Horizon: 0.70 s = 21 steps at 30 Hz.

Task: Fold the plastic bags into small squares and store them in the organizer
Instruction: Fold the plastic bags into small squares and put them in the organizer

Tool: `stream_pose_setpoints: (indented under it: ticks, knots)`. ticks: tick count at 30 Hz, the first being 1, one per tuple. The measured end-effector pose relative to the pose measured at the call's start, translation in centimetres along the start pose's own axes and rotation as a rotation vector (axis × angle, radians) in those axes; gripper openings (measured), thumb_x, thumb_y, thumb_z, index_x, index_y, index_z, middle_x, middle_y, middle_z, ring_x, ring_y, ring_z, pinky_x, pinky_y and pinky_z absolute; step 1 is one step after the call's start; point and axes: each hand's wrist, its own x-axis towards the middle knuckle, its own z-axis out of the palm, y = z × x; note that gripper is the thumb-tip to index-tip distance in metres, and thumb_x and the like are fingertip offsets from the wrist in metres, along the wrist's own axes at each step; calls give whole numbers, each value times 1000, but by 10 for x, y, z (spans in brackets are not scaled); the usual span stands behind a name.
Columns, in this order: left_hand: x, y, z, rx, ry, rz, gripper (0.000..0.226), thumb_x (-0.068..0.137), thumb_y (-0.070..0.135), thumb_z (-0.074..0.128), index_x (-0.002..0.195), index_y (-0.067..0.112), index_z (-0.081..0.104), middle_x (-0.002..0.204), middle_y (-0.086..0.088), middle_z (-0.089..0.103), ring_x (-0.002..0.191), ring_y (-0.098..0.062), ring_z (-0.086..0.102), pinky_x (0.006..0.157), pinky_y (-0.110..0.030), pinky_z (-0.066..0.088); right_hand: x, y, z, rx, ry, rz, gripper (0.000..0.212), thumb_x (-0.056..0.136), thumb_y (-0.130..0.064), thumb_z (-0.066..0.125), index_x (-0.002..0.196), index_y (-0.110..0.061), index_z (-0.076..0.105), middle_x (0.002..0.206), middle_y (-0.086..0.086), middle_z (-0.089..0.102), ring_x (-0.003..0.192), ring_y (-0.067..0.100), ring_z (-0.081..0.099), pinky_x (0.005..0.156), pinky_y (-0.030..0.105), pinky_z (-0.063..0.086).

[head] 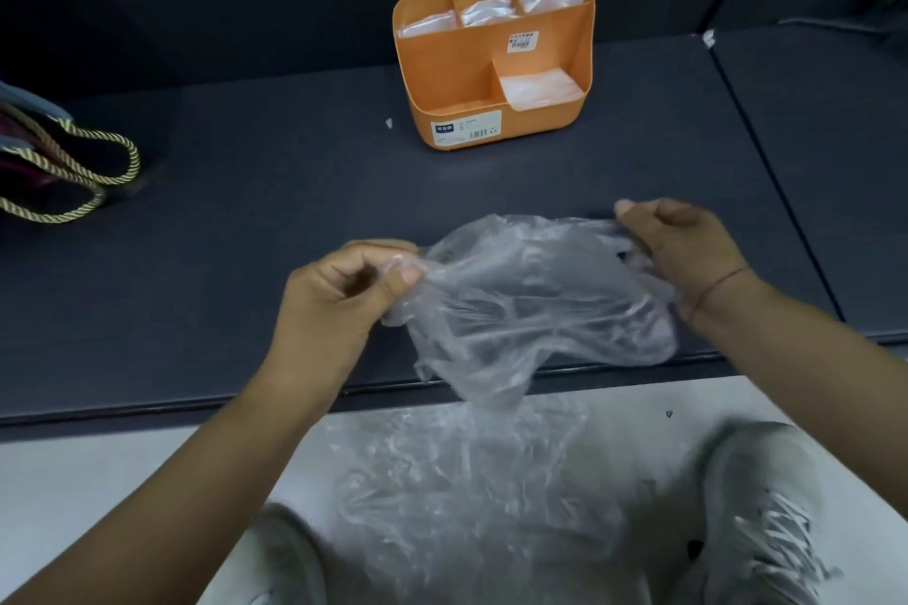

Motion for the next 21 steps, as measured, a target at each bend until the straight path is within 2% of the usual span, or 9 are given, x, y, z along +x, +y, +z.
stream_pose_setpoints:
  ticks: [3,5,7,9,11,14,16,18,21]
  knots:
    - [-5,-3,-5,61,38,48,12,85,7,68,87,17,74,94,7,75,86,-6,67,73,-16,52,3,-9,-20,-197,98,-213,12,92,-27,64,87,-17,61,78,-8,63,65,-5,57,73,24,44]
    - [-10,-5,-6,86,35,78,11,87,9,66,91,17,74,97,4,74,88,-7,67,75,-17,51,-8,-29,-23,-231,-51,-330,23,90,-37,62,105,-21,63,104,-12,61,89,-10,58,80,10,43]
    - [-14,-6,-6,98,25,104,11,84,17,67,92,17,74,102,2,72,96,-11,67,82,-19,51,-25,-49,-19,-299,-318,-439,42,80,-49,57,117,-30,64,122,-17,53,110,-15,50,91,3,37]
    - [-16,-6,-5,88,28,121,14,80,21,67,91,21,76,108,3,70,104,-12,66,88,-20,50,-35,-55,-9,-484,-525,-494,53,70,-58,60,120,-40,61,136,-20,42,128,-9,36,105,11,27]
    - [-18,-5,-4,72,46,127,15,79,19,67,89,25,77,111,5,69,107,-10,65,90,-19,50,-37,-45,6,-658,-576,-480,47,67,-60,67,111,-45,63,142,-19,35,137,3,25,113,26,21]
    - [-19,-2,-4,42,67,106,14,78,18,67,88,23,76,113,5,68,104,-7,65,87,-18,50,-36,-29,24,-633,-535,-491,11,75,-40,75,82,-38,66,136,-16,42,133,9,31,113,31,22]
    - [-20,-2,-3,47,75,103,11,79,19,68,88,21,73,111,4,69,98,-8,66,84,-18,51,-34,-23,26,-544,-507,-535,10,84,-27,71,76,-28,64,124,-16,53,121,1,45,105,20,28]
    - [-20,-3,-4,72,103,113,8,81,17,68,87,20,72,102,4,71,89,-8,65,79,-17,51,-32,-25,24,-374,-494,-515,13,92,-18,62,80,-20,59,100,-17,61,95,-6,56,88,11,38]
    - [-17,-3,-9,54,167,86,14,84,11,70,81,24,72,79,6,70,72,-7,61,70,-15,50,-27,-28,18,-186,-368,-455,17,98,-13,53,81,-17,52,71,-12,50,63,-5,48,66,8,38]
